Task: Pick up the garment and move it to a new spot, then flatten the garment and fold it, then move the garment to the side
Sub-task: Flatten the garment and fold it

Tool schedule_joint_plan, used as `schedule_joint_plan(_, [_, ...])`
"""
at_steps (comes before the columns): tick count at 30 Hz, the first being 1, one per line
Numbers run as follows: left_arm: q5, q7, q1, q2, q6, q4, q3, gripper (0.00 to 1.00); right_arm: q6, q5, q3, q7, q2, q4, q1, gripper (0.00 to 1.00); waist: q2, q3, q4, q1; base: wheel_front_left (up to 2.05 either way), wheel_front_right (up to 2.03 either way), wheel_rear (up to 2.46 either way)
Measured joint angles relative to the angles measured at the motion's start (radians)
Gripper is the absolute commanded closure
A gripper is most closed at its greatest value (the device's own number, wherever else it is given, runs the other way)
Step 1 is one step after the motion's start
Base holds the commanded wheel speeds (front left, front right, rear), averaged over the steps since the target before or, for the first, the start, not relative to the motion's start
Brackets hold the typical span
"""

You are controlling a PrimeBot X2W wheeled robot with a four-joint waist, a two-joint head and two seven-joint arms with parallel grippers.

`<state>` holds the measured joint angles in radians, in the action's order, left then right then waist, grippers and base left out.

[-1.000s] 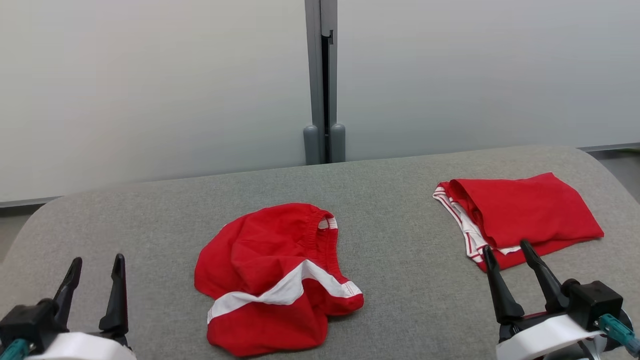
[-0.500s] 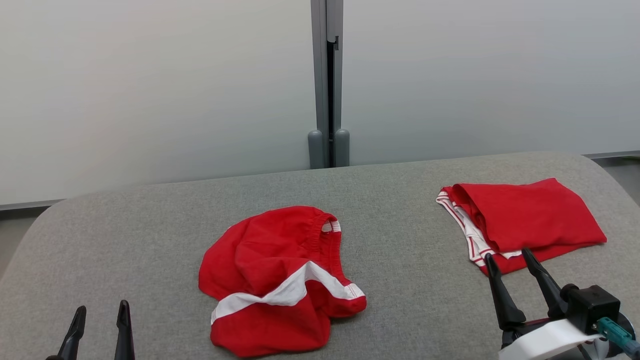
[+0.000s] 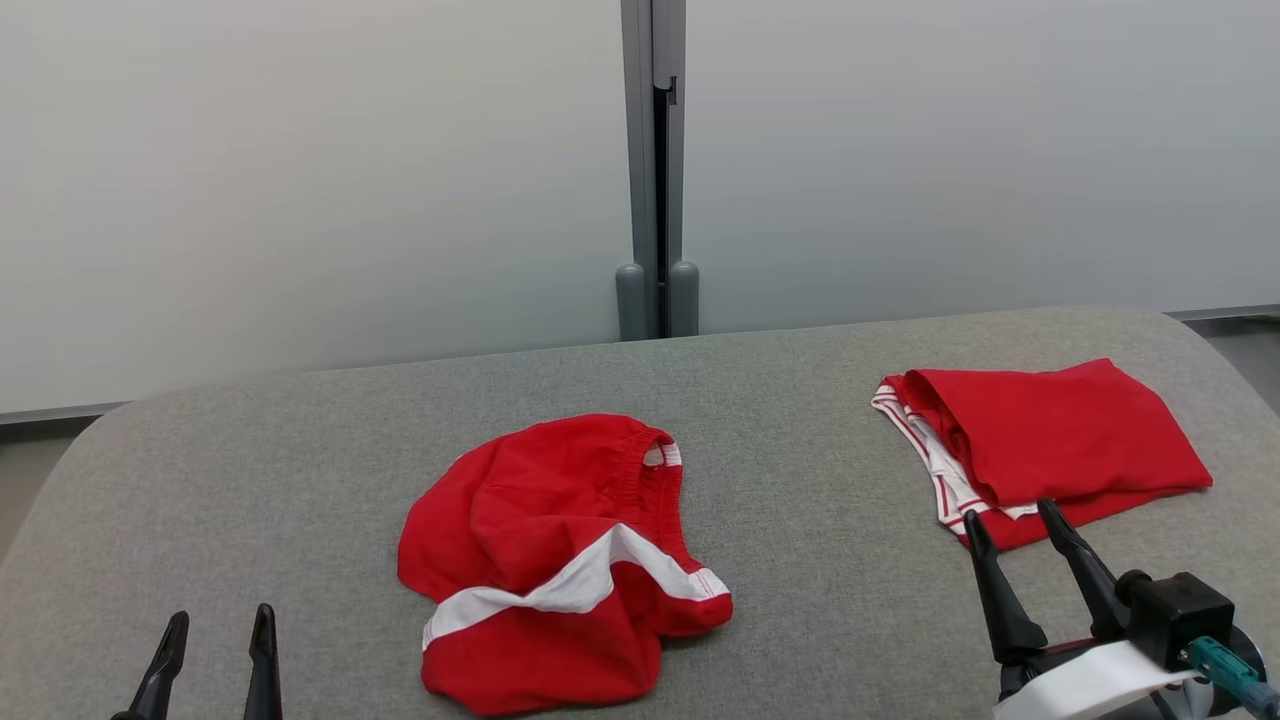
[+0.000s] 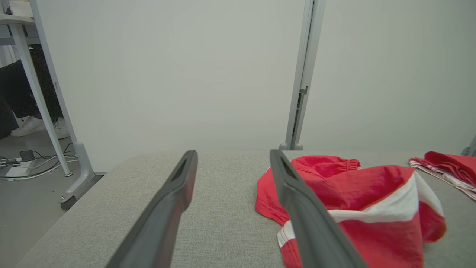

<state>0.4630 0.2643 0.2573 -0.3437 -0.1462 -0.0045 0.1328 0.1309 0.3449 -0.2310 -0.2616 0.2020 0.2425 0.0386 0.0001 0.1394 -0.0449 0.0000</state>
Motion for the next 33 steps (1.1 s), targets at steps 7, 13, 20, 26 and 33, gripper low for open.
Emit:
schedule_joint_plan(7, [-0.005,0.000,-0.007,0.005,0.003,0.013,0.007,0.00,0.000,0.015,-0.003,0.000,0.001,0.013,0.000,0.00,0.0000,0.000,0.012,0.0000,0.00,0.00,0.00])
schedule_joint_plan(13, [-0.006,-0.001,-0.019,0.007,0.004,0.015,0.018,0.00,0.000,0.091,-0.111,0.008,0.036,0.046,0.037,0.00,0.0000,-0.001,0.034,0.0000,0.00,0.00,0.00])
schedule_joint_plan(20, [-0.011,-0.009,-0.037,0.014,0.007,0.023,0.044,0.00,0.000,0.287,-0.277,0.135,0.070,0.149,0.163,0.00,0.0000,-0.003,0.092,0.0000,0.00,0.00,0.00])
schedule_joint_plan(26, [-0.020,-0.017,-0.062,0.015,0.026,0.023,0.069,0.00,0.000,0.472,-0.406,0.228,0.094,0.241,0.254,0.00,0.0000,-0.012,0.175,0.0000,0.00,0.00,0.00])
schedule_joint_plan(33, [-0.020,-0.024,-0.068,0.007,0.037,0.033,0.079,0.00,0.000,0.632,-0.506,0.326,0.110,0.362,0.305,0.00,0.0000,-0.020,0.276,0.0000,0.00,0.00,0.00])
